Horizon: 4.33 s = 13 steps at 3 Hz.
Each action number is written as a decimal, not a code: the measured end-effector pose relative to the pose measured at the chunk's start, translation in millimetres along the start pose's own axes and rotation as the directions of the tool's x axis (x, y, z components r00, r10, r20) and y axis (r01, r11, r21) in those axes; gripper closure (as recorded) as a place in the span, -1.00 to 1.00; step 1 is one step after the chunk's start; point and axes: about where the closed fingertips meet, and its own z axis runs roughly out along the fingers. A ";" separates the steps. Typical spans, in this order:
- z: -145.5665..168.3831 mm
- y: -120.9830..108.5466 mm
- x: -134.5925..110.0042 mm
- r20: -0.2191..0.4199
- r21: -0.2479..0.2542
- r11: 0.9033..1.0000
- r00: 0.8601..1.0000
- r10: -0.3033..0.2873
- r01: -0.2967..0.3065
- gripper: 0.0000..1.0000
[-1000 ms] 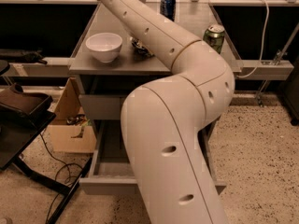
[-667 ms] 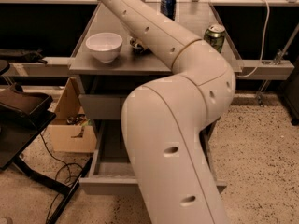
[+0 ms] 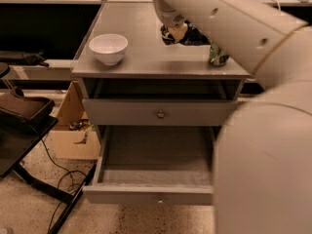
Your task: Place blue chip bag into middle drawer
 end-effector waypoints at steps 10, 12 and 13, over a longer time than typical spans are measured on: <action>69.7 177.3 -240.4 0.892 -0.102 0.819 0.312 0.326 -0.564 1.00; 157.0 256.6 -219.3 0.867 -0.196 0.804 0.283 0.409 -0.561 1.00; 224.5 274.3 -193.6 0.843 -0.220 0.764 0.276 0.462 -0.607 1.00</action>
Offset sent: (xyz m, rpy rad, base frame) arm -0.2495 -0.0124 0.0270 0.5999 -0.1499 0.0949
